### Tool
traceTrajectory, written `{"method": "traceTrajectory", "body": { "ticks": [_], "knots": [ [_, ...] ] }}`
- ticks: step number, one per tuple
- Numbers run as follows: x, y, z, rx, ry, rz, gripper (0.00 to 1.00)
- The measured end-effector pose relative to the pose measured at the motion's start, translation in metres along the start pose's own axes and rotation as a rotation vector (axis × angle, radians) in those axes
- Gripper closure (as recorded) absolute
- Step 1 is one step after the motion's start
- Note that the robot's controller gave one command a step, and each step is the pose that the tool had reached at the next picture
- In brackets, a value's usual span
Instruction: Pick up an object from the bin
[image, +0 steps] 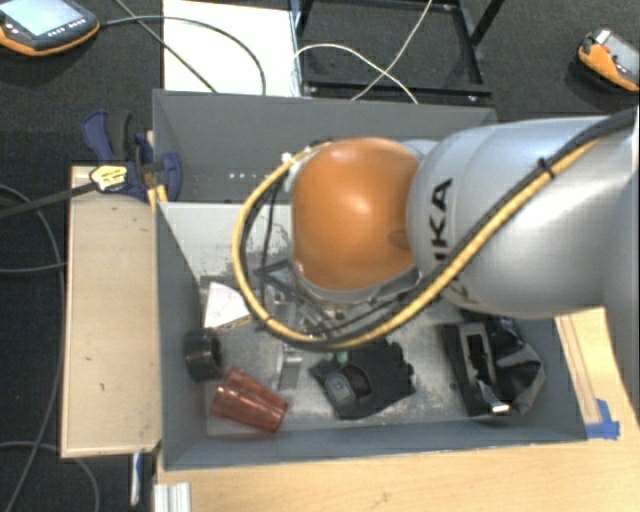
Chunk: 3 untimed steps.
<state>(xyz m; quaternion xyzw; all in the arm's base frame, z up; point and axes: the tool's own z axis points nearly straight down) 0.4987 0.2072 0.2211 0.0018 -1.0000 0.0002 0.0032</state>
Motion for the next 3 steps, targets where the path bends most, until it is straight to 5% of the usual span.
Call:
{"method": "traceTrajectory", "body": {
  "ticks": [1,2,3],
  "knots": [
    [-0.002,-0.001,-0.005,-0.002,-0.008,0.007,0.0],
    [0.018,0.041,0.154,0.002,0.0,-0.06,0.0],
    [0.015,0.04,0.151,-0.001,-0.006,-0.005,0.0]
  ]
}}
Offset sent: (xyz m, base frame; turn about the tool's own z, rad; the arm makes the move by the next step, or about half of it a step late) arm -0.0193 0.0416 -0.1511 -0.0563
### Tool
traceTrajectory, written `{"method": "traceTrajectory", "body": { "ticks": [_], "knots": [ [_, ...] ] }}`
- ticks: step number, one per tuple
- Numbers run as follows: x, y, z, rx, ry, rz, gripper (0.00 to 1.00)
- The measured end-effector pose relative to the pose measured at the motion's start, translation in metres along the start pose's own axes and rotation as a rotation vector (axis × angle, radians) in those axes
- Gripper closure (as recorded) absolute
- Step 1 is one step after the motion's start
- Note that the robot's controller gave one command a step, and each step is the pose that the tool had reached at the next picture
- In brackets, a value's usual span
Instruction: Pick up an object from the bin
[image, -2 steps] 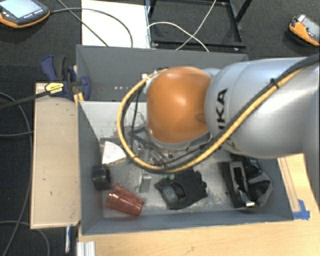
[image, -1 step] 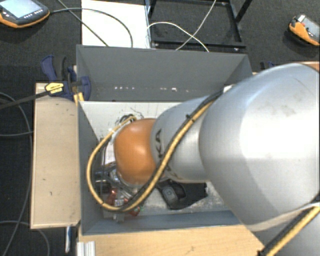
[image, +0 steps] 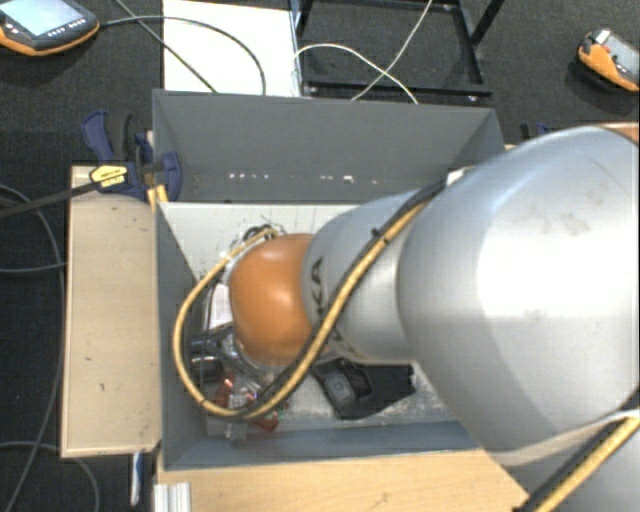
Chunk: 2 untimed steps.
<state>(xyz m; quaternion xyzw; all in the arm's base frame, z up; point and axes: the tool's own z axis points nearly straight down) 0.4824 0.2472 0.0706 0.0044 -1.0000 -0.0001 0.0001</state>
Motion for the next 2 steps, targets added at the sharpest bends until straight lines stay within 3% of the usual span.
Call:
{"method": "traceTrajectory", "body": {
  "ticks": [1,2],
  "knots": [
    [0.0002,-0.0007,0.001,0.003,0.001,-0.038,0.0],
    [-0.0007,-0.0008,-0.0005,-0.001,-0.001,0.004,0.0]
  ]
}}
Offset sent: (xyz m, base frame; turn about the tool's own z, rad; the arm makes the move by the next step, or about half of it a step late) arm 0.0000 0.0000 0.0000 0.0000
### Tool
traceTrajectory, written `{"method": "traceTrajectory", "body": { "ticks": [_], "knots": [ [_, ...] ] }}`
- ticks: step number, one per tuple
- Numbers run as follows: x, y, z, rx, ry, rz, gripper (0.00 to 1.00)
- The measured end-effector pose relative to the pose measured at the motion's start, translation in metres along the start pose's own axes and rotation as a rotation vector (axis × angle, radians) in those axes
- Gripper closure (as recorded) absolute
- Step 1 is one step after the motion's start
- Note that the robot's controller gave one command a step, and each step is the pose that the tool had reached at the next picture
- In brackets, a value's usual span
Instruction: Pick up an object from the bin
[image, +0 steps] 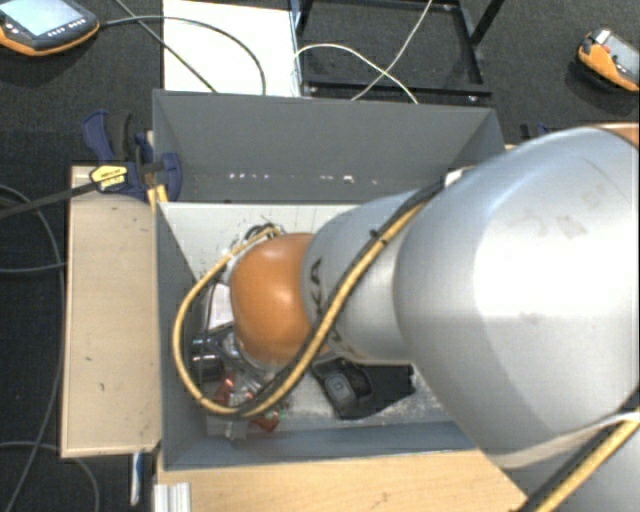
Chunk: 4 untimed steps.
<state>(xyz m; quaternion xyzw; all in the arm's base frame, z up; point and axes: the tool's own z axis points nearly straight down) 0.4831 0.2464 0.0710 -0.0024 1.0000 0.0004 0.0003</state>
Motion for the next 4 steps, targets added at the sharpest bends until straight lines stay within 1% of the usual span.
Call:
{"method": "traceTrajectory", "body": {
  "ticks": [1,3,4],
  "knots": [
    [0.0,0.0,0.0,0.002,0.0,-0.023,1.0],
    [0.001,-0.001,-0.002,0.003,0.002,-0.028,1.0],
    [0.003,-0.002,-0.022,0.006,0.011,-0.026,1.0]
  ]
}}
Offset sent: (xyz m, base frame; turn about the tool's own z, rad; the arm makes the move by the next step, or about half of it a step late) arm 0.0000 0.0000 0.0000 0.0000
